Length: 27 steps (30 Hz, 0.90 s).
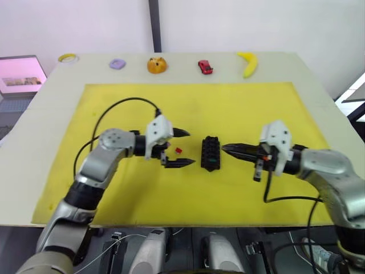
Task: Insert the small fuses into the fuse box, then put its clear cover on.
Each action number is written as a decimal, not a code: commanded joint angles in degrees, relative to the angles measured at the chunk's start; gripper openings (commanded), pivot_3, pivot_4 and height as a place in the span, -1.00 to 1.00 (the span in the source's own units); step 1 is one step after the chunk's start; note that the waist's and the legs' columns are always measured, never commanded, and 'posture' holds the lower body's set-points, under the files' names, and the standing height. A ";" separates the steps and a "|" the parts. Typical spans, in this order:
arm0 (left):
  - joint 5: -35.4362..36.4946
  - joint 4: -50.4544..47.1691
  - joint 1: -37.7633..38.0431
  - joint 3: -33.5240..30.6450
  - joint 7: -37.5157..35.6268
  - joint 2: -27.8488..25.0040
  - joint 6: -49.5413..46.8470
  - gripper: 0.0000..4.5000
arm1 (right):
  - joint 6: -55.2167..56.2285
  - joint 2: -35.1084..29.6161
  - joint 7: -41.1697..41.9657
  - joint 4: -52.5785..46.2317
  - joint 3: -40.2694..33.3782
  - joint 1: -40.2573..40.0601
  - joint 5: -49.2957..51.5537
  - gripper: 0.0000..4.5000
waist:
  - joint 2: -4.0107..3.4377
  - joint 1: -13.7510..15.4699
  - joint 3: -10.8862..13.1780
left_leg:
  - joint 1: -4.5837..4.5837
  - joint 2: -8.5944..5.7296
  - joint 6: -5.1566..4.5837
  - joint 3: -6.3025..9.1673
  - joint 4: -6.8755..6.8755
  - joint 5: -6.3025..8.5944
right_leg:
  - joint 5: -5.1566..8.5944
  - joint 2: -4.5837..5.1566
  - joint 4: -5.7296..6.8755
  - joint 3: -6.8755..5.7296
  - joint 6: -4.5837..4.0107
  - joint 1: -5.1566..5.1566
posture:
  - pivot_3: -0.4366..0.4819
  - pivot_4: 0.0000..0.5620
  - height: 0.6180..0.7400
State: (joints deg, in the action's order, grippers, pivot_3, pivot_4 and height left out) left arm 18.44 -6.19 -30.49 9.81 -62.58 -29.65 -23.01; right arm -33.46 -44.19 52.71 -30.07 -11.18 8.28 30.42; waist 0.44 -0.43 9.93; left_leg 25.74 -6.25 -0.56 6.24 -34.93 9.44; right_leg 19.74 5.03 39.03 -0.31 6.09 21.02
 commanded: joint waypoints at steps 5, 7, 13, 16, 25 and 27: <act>8.90 -7.71 14.76 -21.34 5.77 -11.31 -11.50 1.00 | -0.75 -3.65 1.76 0.32 -26.73 -22.80 -0.49 -0.88 | -0.04 0.62 -0.02 | -0.11 0.01 -0.04 -0.02 0.00 0.03 | 0.01 0.01 -0.02 0.02 0.00 -0.02 | -0.05 -0.47 0.92; 9.75 -5.03 19.88 -27.54 6.09 -14.02 -12.34 1.00 | 2.00 -3.43 3.09 4.69 -32.10 -28.32 -2.64 -0.64 | -0.04 0.84 -0.02 | -0.23 0.03 -0.03 -0.06 0.03 0.05 | 0.02 0.01 -0.03 0.04 -0.02 -0.01 | -0.05 -0.47 0.92; 7.44 1.66 29.90 -35.32 5.81 -18.70 -8.09 1.00 | 6.93 -3.78 3.56 13.76 -39.69 -33.91 -5.31 0.69 | -0.07 1.19 -0.02 | -0.30 0.06 0.12 -0.14 0.12 0.16 | 0.16 0.06 -0.17 0.13 -0.27 -0.01 | -0.05 -0.47 0.92; 7.60 4.18 30.90 -37.03 6.14 -19.76 -7.62 1.00 | 7.58 -4.01 3.49 15.24 -40.96 -34.31 -5.48 0.97 | -0.07 1.30 -0.02 | -0.28 0.06 0.13 -0.14 0.16 0.19 | 0.26 0.08 -0.25 0.12 -0.46 -0.02 | -0.05 -0.47 0.92; 15.10 -3.98 29.35 -34.21 6.87 -19.22 -17.85 1.00 | 2.29 -4.56 0.01 5.74 -37.17 -30.04 -1.52 0.97 | -0.20 1.02 -0.09 | -0.28 0.09 0.11 -0.16 0.48 0.17 | 0.25 0.08 -0.57 0.13 -0.45 0.02 | -0.05 -0.47 0.92; 17.98 -8.36 29.67 -32.71 7.38 -18.73 -21.76 1.00 | 0.27 -4.82 -0.61 1.92 -35.50 -28.60 0.46 0.97 | -0.27 1.06 -0.11 | -0.28 0.09 0.10 -0.16 0.49 0.16 | 0.24 0.08 -0.58 0.13 -0.44 0.03 | -0.05 -0.47 0.92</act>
State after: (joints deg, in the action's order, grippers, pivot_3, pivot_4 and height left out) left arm 33.65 -10.55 -0.69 -23.26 -55.64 -48.19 -42.08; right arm -32.22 -48.05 52.70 -24.25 -46.63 -21.03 28.72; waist 0.16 0.63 9.82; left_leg 25.46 -6.16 -0.49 6.08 -34.44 9.59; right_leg 19.98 5.11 38.44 -0.18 5.65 21.04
